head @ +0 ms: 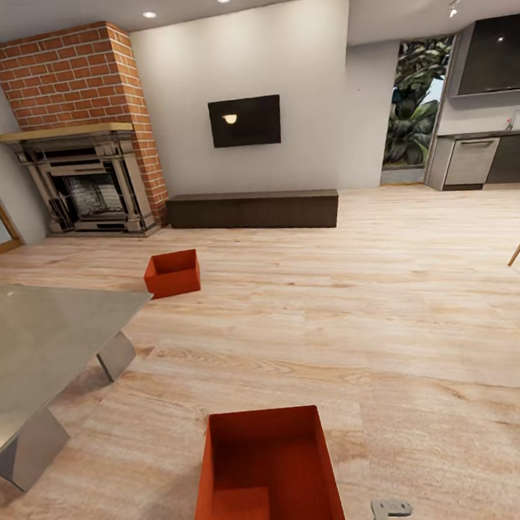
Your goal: Move the two storage containers from the living room to the garage. In the garage, place one container on the floor and stack the other container on top of it (either order is fine).
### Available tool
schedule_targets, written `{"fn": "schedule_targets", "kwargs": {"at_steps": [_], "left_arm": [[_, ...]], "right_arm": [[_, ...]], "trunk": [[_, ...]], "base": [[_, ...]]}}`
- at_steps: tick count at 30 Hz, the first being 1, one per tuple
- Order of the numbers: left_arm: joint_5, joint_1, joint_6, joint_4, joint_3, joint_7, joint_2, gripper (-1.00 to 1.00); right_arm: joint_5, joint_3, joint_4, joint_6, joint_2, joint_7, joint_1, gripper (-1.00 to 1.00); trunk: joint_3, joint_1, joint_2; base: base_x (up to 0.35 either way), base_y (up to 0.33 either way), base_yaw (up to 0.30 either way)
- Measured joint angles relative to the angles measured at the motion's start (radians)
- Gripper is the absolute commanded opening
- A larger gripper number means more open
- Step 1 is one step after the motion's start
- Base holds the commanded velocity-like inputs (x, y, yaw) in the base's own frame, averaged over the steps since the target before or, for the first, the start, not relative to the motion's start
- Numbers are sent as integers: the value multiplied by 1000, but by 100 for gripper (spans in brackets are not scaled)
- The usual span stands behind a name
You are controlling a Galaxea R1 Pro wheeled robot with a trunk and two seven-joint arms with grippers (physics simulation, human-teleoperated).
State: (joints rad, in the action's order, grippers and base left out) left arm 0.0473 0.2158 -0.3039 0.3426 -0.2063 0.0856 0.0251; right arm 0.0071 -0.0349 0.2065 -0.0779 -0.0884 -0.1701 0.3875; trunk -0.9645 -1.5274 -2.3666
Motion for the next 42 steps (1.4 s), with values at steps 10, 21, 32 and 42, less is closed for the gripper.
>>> {"fn": "schedule_targets", "kwargs": {"at_steps": [10, 21, 32, 42], "left_arm": [[0, 0, 0, 0, 0, 0, 0, 100], [0, 0, 0, 0, 0, 0, 0, 100], [0, 0, 0, -1, 1, 0, -1, 100], [0, 0, 0, -1, 2, 0, -2, 100]], "right_arm": [[0, 0, 0, 0, 0, 0, 0, 100], [0, 0, 0, 0, 0, 0, 0, 100], [0, 1, 0, 0, -7, 0, 0, 100], [0, 1, -1, 0, -13, 0, 0, 100]], "trunk": [[9, 12, 21], [9, 12, 21], [9, 12, 21], [9, 12, 21]], "base": [[0, 0, 0], [0, 0, 0], [0, 0, 0], [0, 0, 0]]}}
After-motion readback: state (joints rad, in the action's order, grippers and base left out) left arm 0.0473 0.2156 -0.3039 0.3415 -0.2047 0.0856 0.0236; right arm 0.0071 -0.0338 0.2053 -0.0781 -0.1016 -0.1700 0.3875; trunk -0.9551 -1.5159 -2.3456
